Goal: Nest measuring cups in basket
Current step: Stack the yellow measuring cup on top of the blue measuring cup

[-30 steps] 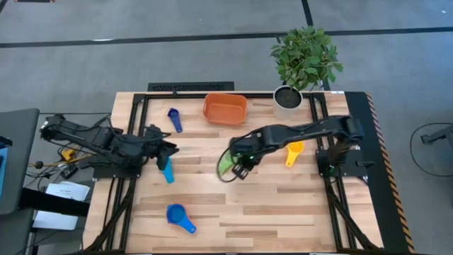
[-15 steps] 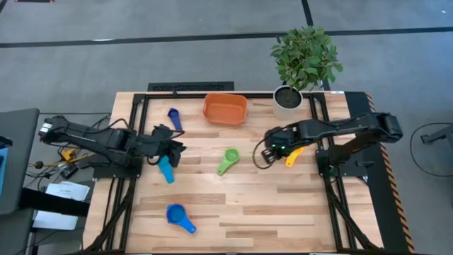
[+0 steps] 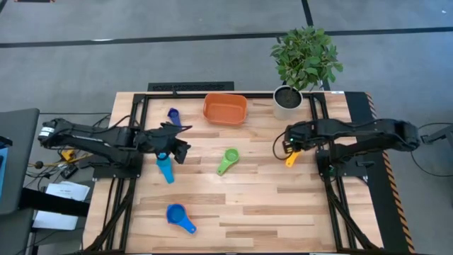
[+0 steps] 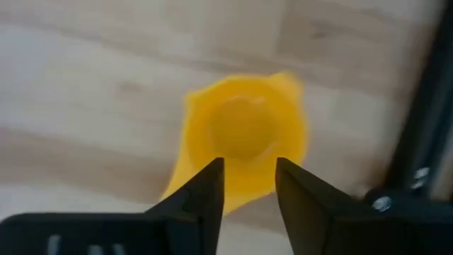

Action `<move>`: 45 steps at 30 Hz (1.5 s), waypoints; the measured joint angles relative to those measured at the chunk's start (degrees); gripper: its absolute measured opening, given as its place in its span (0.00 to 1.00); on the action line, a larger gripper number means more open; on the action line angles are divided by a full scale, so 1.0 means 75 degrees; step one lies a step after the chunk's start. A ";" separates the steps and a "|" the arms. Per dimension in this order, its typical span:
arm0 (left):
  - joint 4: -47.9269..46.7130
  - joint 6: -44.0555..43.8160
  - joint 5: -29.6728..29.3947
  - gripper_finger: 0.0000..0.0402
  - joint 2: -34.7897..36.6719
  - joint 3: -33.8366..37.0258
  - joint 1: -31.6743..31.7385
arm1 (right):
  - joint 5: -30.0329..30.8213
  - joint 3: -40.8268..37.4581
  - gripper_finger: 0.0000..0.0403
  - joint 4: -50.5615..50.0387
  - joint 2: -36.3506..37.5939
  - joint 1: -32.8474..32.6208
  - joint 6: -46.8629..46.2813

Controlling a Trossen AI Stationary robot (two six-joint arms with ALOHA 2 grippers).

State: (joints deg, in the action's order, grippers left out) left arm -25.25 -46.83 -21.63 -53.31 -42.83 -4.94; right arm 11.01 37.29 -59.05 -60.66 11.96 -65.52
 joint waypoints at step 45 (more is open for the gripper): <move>-0.0469 0.0179 0.1659 0.26 -0.0022 -0.0149 0.0425 | -0.0346 -0.0143 0.05 0.2672 -0.1053 0.0119 0.2016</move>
State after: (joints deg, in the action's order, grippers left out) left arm -28.77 -45.49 -9.18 -53.47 -43.95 -1.76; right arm 8.41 36.22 -39.01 -68.56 12.85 -50.40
